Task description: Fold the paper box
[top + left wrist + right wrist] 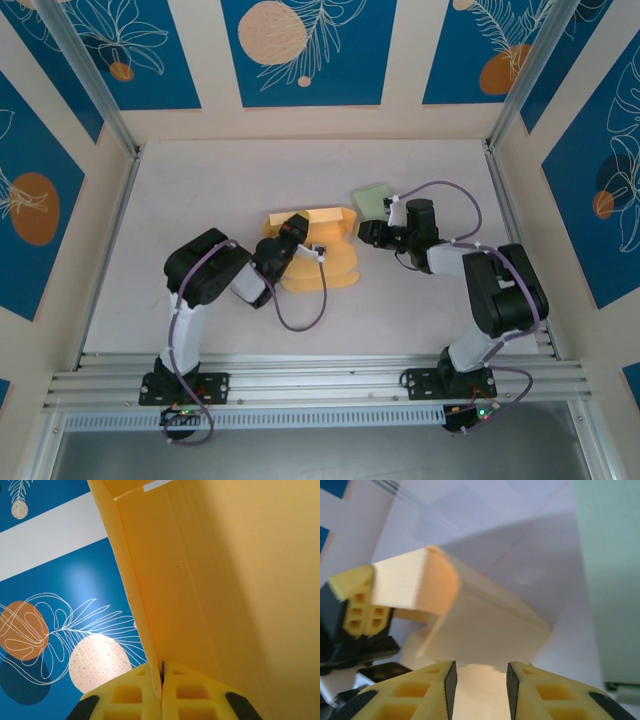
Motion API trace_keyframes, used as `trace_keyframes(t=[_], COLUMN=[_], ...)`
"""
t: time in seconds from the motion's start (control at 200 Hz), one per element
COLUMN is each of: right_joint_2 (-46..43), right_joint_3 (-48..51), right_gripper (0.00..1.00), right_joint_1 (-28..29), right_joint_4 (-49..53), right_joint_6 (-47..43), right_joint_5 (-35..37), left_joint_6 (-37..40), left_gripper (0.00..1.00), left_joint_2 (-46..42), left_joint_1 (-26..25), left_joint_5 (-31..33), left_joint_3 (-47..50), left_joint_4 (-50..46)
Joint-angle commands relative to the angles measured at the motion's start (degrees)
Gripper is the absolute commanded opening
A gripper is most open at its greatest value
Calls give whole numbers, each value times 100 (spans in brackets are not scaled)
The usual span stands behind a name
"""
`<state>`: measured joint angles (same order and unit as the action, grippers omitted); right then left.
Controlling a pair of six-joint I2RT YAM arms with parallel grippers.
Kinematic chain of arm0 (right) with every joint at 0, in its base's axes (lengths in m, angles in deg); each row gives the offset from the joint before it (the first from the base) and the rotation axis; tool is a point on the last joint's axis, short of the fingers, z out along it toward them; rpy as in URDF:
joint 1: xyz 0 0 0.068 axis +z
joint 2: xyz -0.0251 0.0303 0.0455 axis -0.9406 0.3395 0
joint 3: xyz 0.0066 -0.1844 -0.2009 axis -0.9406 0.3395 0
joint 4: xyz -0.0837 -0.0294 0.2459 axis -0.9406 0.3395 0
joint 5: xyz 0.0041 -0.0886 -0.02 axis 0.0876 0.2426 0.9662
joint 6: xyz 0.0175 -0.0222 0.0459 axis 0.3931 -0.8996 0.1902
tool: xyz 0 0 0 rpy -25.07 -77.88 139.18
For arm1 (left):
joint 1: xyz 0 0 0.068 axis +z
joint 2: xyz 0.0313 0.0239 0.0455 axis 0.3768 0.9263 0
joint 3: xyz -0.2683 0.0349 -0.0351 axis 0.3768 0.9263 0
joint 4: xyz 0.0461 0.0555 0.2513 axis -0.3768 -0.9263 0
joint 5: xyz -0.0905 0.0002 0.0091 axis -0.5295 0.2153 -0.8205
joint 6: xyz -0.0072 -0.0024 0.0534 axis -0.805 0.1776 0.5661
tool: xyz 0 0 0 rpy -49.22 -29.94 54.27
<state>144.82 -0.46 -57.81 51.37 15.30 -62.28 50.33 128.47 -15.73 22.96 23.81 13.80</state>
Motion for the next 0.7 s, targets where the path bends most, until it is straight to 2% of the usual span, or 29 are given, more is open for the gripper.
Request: trace_keyframes(t=[0.0,0.145,0.26,0.36,0.475,0.555,0.695], right_joint_2=[344,902,1314,1338,1118,1190,1338], right_joint_3=[-394,-881,-1219,-1197,-1023,-1205,-1280], right_gripper=[34,35,34,35,41,41,42], right_joint_1=[-56,-53,-337,-434,-298,-190,61], right_joint_4=[242,498,630,324,247,647,627], right_joint_6=[175,116,145,10,-347,-531,-786], right_joint_5=[53,314,531,15,-218,-131,-121], left_joint_6=[329,320,320,320,285,278,200], left_gripper=[0,0,0,0,0,0,0], left_joint_2=[203,221,205,212,234,261,257], left_joint_1=[140,173,180,176,184,185,183], left_joint_5=[-9,-9,-21,-62,-57,-91,-135], left_joint_3=[169,169,178,169,169,156,128], left_joint_4=[-719,-715,-717,-715,-724,-747,-884])
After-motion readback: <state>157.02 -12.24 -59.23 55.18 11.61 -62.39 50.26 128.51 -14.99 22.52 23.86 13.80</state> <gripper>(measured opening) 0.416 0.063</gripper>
